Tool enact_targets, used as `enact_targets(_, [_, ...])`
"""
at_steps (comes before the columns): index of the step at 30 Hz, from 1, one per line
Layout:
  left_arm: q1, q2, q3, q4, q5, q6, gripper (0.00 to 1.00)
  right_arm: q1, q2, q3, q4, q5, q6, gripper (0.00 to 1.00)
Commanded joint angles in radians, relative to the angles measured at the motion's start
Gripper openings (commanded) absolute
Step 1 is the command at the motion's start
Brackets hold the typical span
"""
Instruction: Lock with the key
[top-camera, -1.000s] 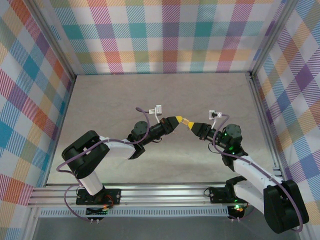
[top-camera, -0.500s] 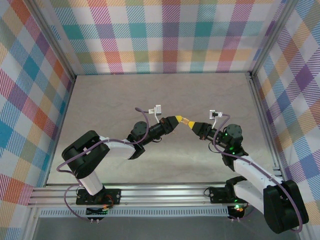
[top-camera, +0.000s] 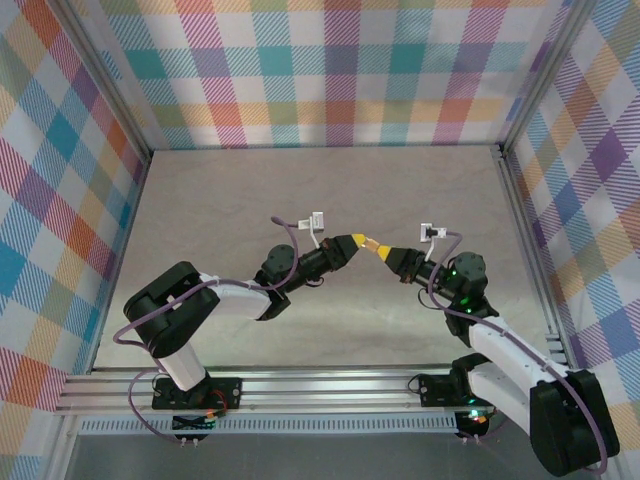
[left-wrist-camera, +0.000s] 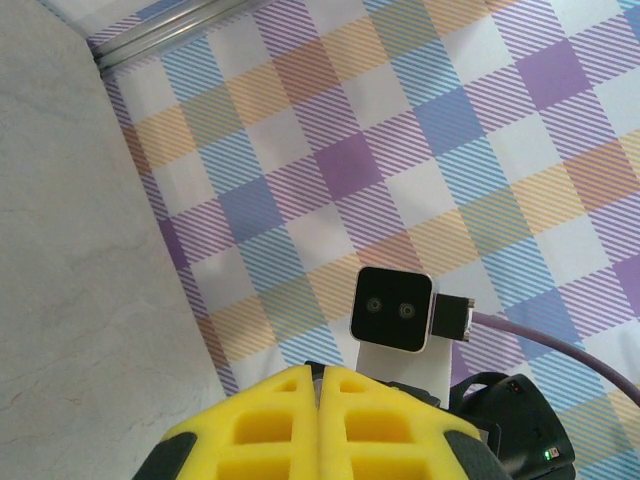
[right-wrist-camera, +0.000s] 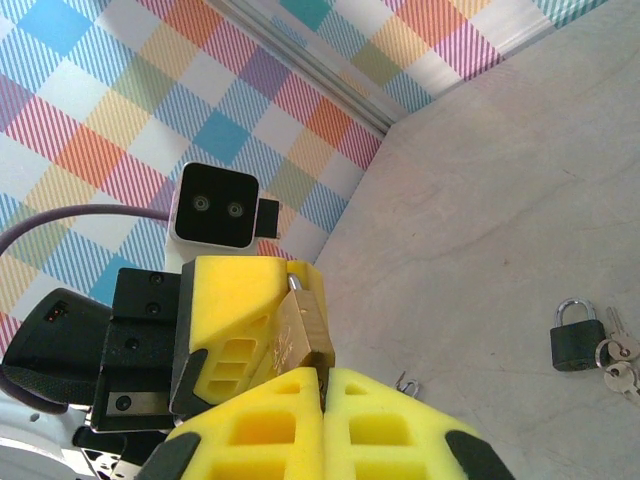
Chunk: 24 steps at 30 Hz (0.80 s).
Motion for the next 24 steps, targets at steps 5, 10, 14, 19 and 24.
enact_targets(5, [-0.005,-0.042,-0.018,0.081,-0.056,0.022,0.00,-0.005,-0.087,-0.022,-0.056,0.010,-0.038,0.00])
enact_targets(10, [-0.005,-0.051,-0.017,0.081,-0.062,0.027,0.00,-0.006,-0.128,-0.028,-0.099,0.014,-0.051,0.00])
enact_targets(14, [-0.004,-0.054,-0.018,0.083,-0.069,0.030,0.00,-0.006,-0.152,-0.034,-0.134,0.017,-0.059,0.00])
enact_targets(19, [0.000,-0.062,-0.018,0.084,-0.082,0.031,0.00,-0.006,-0.172,-0.044,-0.150,0.011,-0.062,0.00])
enact_targets(24, [0.003,-0.072,-0.021,0.085,-0.101,0.034,0.00,-0.006,-0.198,-0.056,-0.174,0.011,-0.068,0.00])
